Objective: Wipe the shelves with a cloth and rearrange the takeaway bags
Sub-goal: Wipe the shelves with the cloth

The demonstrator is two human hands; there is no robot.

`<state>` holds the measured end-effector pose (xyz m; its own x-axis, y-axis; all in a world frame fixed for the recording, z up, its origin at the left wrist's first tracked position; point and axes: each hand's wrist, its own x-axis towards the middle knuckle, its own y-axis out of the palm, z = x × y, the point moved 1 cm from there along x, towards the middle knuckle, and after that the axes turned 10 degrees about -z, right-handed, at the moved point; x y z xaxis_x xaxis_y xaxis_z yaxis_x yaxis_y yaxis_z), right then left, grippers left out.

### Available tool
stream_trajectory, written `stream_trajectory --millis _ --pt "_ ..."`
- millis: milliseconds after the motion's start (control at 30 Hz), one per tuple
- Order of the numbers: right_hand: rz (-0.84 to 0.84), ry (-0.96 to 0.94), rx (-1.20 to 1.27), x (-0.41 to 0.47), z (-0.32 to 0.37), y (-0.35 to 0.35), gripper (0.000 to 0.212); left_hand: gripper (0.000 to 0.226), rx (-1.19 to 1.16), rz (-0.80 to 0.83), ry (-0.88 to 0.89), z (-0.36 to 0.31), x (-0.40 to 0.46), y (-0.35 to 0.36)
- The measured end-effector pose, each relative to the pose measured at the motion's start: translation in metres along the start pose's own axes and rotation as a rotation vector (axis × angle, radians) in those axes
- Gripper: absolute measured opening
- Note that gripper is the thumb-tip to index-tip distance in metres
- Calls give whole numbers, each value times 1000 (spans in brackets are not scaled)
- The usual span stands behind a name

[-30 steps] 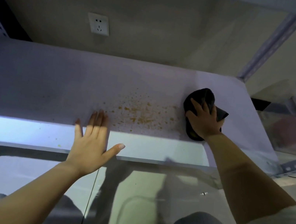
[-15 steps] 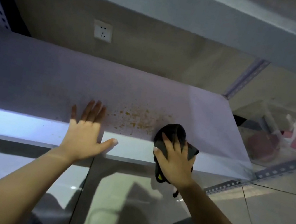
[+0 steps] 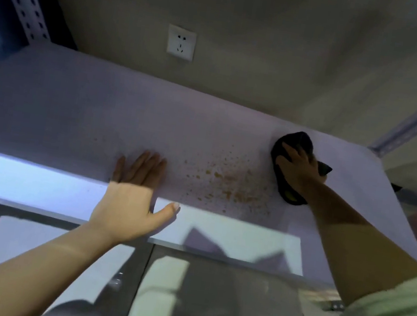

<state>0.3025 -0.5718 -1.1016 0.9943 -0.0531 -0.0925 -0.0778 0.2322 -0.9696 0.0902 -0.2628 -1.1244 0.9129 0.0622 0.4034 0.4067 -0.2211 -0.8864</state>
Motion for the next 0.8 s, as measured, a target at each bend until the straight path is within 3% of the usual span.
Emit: stream_trajectory --millis 167,400,533,700,800 --pt "-34 -113 22 -27 6 4 54 89 -1 10 -5 -1 -1 -3" --pt "-44 -279 -21 -140 25 21 60 93 41 54 6 0 -2 -3" --pt "-187 -368 1 -204 35 31 73 91 48 81 14 -2 -4 -6" --pt "-144 -456 -36 -192 30 30 57 83 44 73 39 -2 -4 -8" --pt "-59 -477 -17 -156 28 26 58 81 67 72 44 -1 -3 -4"
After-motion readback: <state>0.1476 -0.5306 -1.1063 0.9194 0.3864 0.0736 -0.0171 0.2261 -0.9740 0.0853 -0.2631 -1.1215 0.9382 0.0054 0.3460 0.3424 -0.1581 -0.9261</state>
